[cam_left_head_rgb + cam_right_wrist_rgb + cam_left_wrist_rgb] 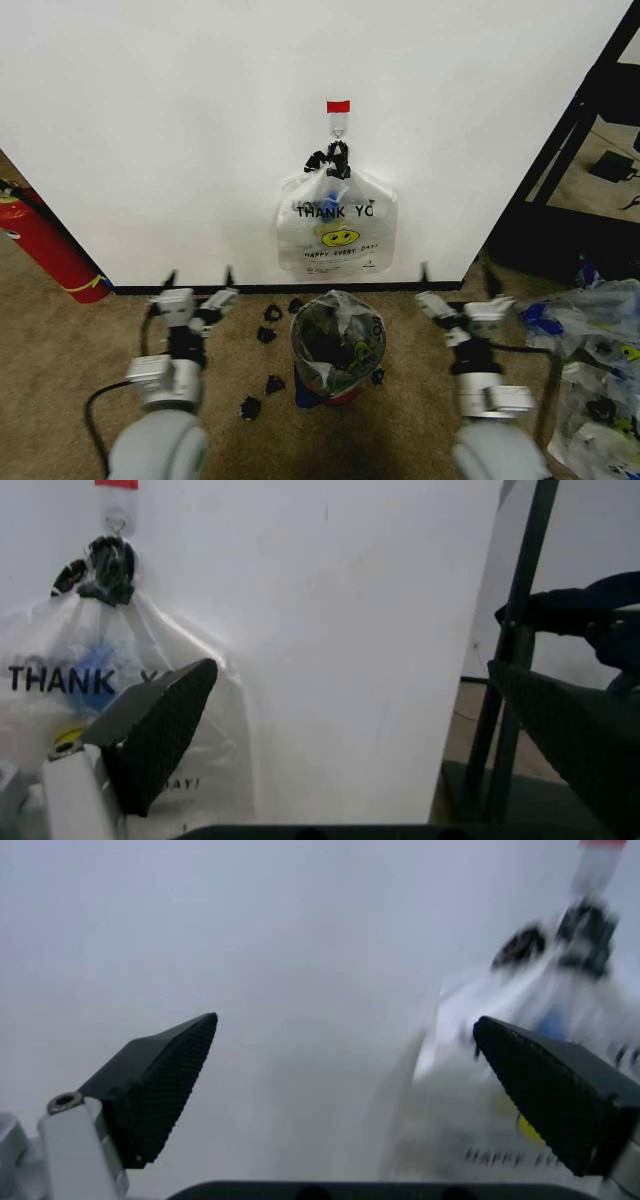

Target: Pick up the garbage bag from the wall and place it over the trash bin.

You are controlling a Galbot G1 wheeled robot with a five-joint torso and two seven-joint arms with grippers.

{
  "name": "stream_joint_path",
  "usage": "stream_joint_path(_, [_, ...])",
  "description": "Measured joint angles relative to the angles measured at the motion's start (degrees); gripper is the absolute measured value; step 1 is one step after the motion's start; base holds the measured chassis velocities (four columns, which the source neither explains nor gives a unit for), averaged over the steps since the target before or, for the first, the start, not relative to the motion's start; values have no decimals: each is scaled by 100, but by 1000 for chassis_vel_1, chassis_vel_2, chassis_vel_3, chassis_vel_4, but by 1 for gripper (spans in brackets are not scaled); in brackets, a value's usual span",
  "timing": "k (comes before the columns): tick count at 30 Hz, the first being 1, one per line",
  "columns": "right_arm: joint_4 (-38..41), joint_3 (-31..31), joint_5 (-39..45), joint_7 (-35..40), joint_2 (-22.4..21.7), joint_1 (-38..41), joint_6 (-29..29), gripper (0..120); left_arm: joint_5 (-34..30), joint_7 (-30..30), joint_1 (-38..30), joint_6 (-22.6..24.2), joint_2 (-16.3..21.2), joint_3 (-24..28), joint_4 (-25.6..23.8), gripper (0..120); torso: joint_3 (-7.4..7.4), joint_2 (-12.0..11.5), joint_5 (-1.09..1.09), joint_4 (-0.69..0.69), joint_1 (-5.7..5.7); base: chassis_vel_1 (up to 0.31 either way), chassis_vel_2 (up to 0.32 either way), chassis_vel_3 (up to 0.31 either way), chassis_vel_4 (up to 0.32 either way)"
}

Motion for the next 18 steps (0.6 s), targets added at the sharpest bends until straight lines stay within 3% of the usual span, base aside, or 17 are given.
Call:
stream_joint_path(2, [13, -21, -80, 1, 8, -199, 139, 100, -197, 133, -17, -17, -14, -160, -125, 100, 0, 0, 1, 7, 0, 0, 0, 0, 0])
stream_joint_path(8, [29, -245, -312, 14, 189, -396, 221, 100, -415, 295, 118, 9, -30, -225, -325, 100, 0, 0, 0, 5, 0, 0, 0, 0, 0])
stream_joint_path(18, [-231, -366, -572, -6, 337, -388, 393, 100, -39, 519, 449, -163, -49, -100, -388, 100, 0, 0, 0, 6, 0, 0, 0, 0, 0])
